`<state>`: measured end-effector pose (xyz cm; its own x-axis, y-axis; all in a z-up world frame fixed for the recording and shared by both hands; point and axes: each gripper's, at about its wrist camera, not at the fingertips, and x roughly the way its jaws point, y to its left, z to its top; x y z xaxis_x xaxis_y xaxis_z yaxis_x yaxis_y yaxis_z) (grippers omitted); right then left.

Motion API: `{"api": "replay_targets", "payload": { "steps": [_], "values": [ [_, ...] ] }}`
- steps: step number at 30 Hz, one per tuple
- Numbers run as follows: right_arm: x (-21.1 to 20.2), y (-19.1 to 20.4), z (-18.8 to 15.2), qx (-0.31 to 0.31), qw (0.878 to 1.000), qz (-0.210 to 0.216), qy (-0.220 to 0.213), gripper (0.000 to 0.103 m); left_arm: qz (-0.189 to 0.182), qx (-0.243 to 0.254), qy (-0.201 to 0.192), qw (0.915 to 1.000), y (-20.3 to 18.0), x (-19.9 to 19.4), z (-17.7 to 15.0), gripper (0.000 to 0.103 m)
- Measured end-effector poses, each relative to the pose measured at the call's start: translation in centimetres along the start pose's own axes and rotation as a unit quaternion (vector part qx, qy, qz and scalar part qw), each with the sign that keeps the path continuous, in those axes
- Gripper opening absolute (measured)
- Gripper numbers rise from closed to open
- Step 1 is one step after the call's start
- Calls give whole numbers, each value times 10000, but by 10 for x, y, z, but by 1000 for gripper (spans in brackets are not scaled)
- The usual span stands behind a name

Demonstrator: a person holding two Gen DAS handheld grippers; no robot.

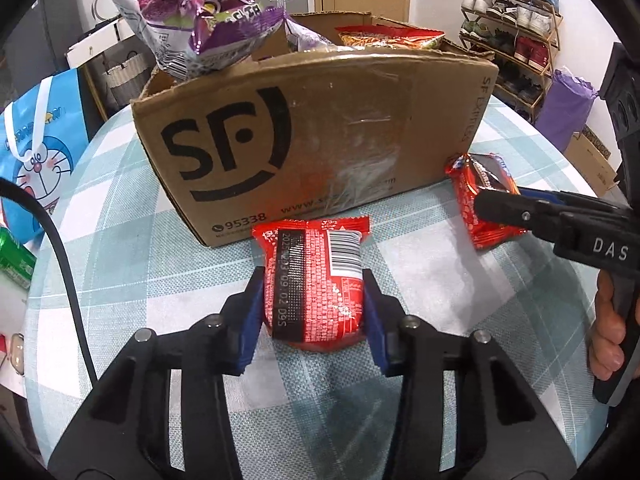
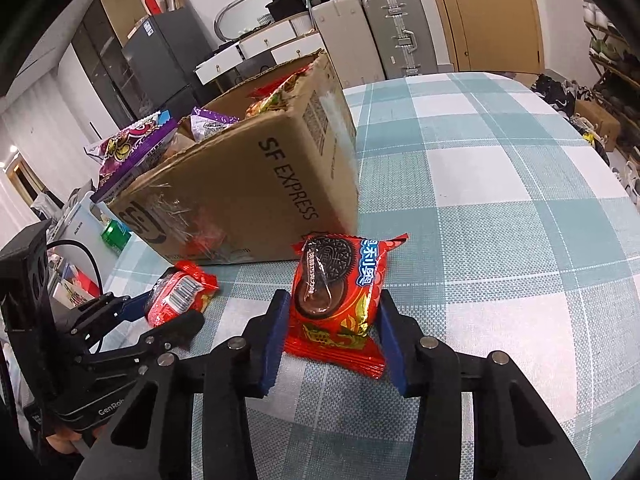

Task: Organize snacks
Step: 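Grasp the red wafer pack with the left tool while the right tool grasps the red Oreo pack, then lift both red packs and carry them over the box opening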

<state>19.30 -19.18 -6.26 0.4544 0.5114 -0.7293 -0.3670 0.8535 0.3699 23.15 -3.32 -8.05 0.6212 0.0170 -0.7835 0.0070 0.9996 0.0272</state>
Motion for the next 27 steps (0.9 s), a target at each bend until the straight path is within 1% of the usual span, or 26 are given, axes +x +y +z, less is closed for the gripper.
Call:
{"api": "replay_targets", "payload": {
  "steps": [2,4,8,12,18,27],
  "values": [
    [-1,0,1,6,10000,25,-35,43,-19,-15,-64,10000,1,-3,0,42],
    [-3,1,1,-6,10000,36,-70,43,44,-33,-158,9999,2,-7,-1,41],
    [-11,7,-2,-118,9996,-5,-238,43,-94,-150,-166,9997,1,-14,-5,41],
    [-18,11,-2,-228,9992,10,-320,43,-154,-166,-304,9993,2,-28,-7,41],
    [-39,20,1,-375,9972,38,-638,43,-210,-179,-637,9976,7,-64,-3,41],
    [-69,37,2,-522,9931,275,-1016,43,-182,-270,-1085,9936,15,-119,9,41]
  ]
}}
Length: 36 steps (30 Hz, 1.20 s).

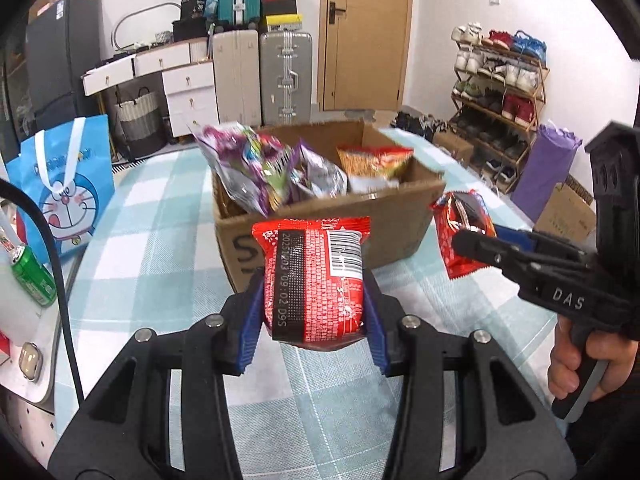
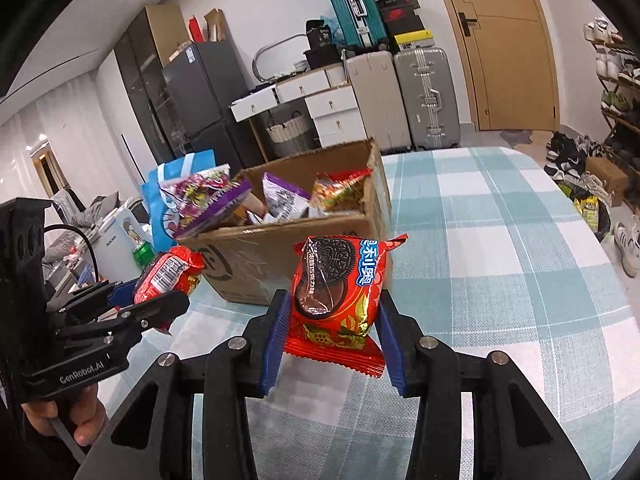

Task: Organize snacks
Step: 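Lift both red packs and carry them over the box opening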

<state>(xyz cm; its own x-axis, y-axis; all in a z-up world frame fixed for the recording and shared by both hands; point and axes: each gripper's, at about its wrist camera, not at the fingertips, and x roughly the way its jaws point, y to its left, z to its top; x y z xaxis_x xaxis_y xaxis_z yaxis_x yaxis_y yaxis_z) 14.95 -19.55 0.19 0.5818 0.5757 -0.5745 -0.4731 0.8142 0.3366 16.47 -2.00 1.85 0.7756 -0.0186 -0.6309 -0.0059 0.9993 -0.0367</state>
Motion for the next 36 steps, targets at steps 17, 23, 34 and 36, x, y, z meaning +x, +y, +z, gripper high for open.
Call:
{"api": "replay_targets", "payload": {
  "steps": [17,23,34,36],
  "values": [
    [-9,31,25,-281,9989,170,-322,43,88,-319,-279,9991,41,-19,26,41],
    [-5,38,35,-344,9987,155,-342,43,124,-385,-379,9985,50,-23,32,41],
    [14,45,47,-490,9987,5,-168,16,255,-569,-368,9974,77,-21,45,41],
    [16,42,44,-484,9988,-14,-111,16,256,-571,-363,9974,77,-20,45,41]
  ]
}}
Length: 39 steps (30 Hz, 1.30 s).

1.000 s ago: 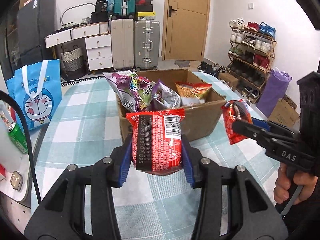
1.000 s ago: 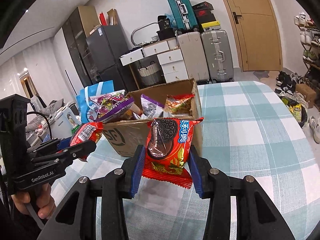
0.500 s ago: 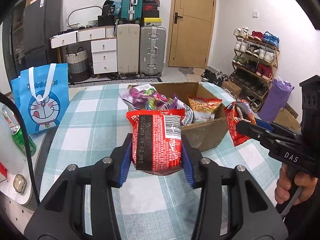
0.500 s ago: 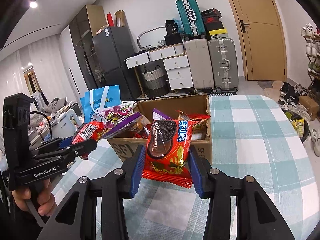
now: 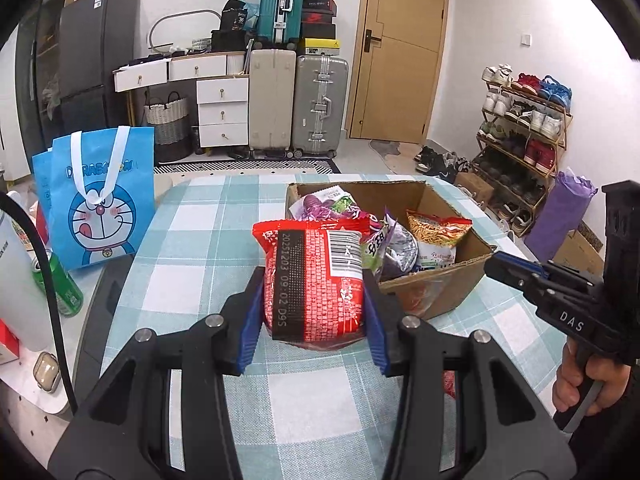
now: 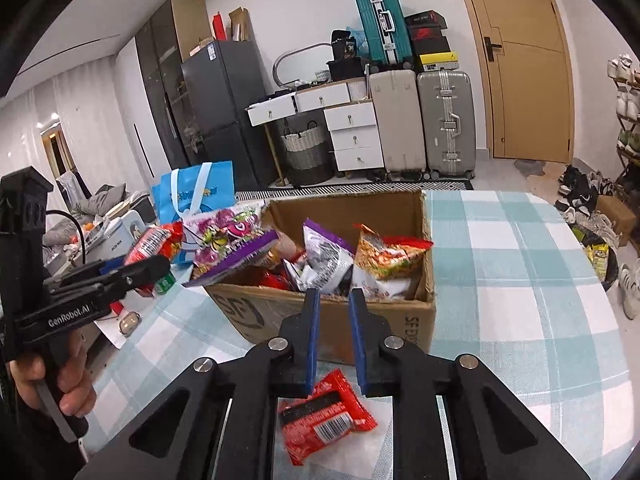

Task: Organize snacks
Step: 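Lift both red packs and carry them over the box opening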

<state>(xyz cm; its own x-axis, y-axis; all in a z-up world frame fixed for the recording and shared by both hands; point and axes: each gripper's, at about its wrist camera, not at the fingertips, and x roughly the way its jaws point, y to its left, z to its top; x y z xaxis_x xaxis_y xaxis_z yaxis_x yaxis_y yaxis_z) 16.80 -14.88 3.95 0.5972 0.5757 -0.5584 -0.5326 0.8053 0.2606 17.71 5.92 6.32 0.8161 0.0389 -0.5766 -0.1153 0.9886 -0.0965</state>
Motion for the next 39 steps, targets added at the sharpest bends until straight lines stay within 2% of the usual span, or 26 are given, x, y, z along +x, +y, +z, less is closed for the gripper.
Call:
{"api": "replay_targets", "payload": {
  "steps": [3,4,7,8,12,15,18,19,22,28,35,39],
  "values": [
    [1,-2,-6,24,9998,76,199,18,-25,-18,34,10000,2,2,0,41],
    [2,-3,-9,17,9996,105,280,23,-38,-22,39,10000,2,4,0,41],
    [9,-1,-28,0,9975,145,698,54,-76,-28,36,10000,2,7,1,41],
    [14,0,-34,8,9962,173,853,58,-90,-34,33,9999,2,7,0,41],
    [38,6,-56,-25,9897,186,1418,62,-125,15,55,9999,-3,10,-1,41],
    [50,9,-65,-95,9865,141,1629,71,-130,62,65,9999,-6,10,-1,41],
    [61,9,-69,-162,9847,59,1732,71,-132,54,69,9999,-7,11,-2,41],
    [62,9,-70,-188,9842,45,1758,68,-121,51,65,9999,-7,11,-2,41],
    [64,13,-70,-311,9839,123,1755,49,-119,34,70,9999,-7,11,-2,41],
    [54,21,-65,-420,9871,247,1527,47,-130,57,52,9999,-7,11,-2,41],
    [8,33,-35,-497,9953,506,667,47,-112,26,68,9999,-5,14,-1,41],
    [-8,36,-16,-531,9968,512,321,47,-88,25,112,9999,-4,21,2,42]
  ]
}}
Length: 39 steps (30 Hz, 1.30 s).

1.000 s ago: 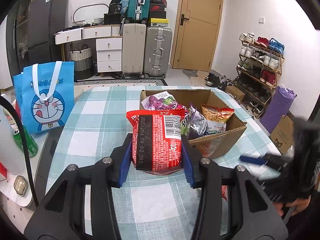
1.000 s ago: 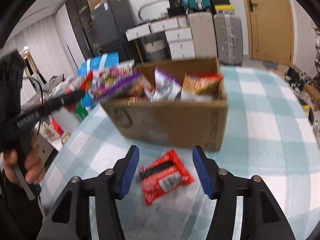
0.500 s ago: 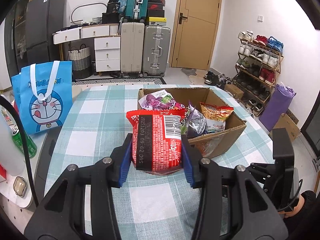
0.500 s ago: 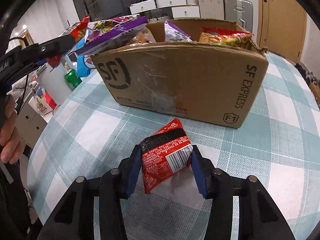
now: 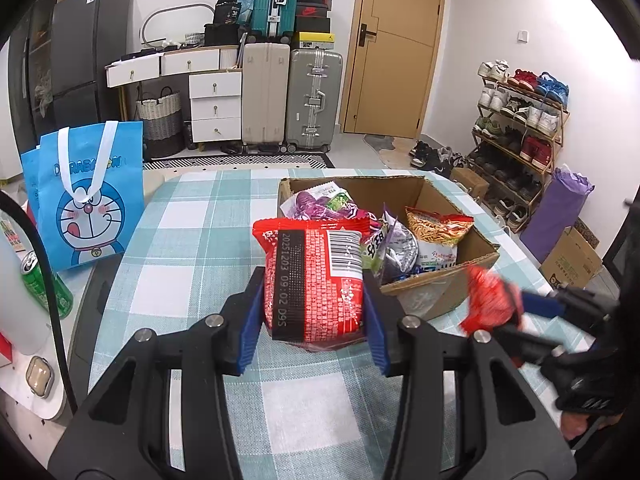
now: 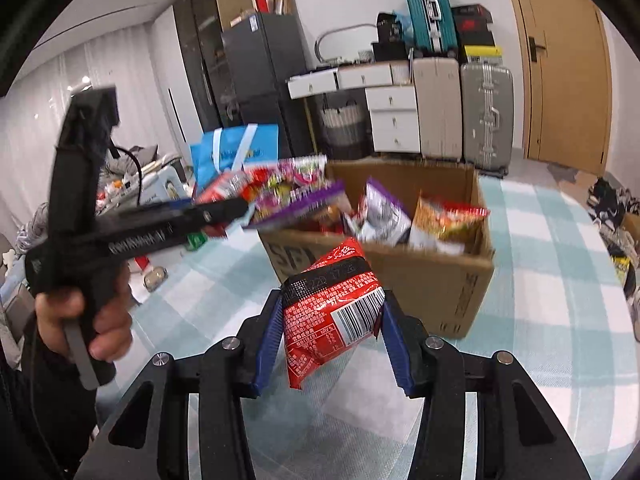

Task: Organize snacks
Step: 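Lift both red packs and carry them over the box opening, then open both tools to drop the red packs into the box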

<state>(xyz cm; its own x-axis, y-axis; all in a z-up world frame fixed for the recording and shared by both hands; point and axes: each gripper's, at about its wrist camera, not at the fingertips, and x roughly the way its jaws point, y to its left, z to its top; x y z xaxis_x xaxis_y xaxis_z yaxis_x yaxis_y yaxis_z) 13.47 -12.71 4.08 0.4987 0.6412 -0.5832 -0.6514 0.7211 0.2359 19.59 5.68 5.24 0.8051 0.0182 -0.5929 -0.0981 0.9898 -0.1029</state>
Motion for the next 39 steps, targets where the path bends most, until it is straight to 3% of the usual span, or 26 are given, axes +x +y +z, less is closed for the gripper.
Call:
{"api": "replay_targets", "payload": {
  "steps": [5,14,23,29,33,35,38,39],
  "values": [
    [-5,-7,18,63,9997,-98,-219,47,-23,-31,87,10000,3,16,7,41],
    [21,-23,43,342,9980,-401,-347,47,-153,121,180,9996,-10,50,25,41],
    [47,-26,52,369,9965,-656,-361,48,-227,263,327,9989,-23,90,30,41],
    [58,-31,51,366,9955,-837,-250,49,-91,465,281,9985,-30,95,26,41],
    [55,-32,50,330,9961,-761,-296,58,-240,309,291,9988,-27,94,25,41],
    [46,-30,48,289,9955,-784,-445,75,-144,306,256,9991,-28,92,24,43],
    [32,-29,45,271,9948,-790,-590,90,-28,287,212,9994,-30,85,22,64],
    [27,-29,44,253,9946,-805,-605,91,-30,265,162,9995,-30,82,21,76]
  ]
}}
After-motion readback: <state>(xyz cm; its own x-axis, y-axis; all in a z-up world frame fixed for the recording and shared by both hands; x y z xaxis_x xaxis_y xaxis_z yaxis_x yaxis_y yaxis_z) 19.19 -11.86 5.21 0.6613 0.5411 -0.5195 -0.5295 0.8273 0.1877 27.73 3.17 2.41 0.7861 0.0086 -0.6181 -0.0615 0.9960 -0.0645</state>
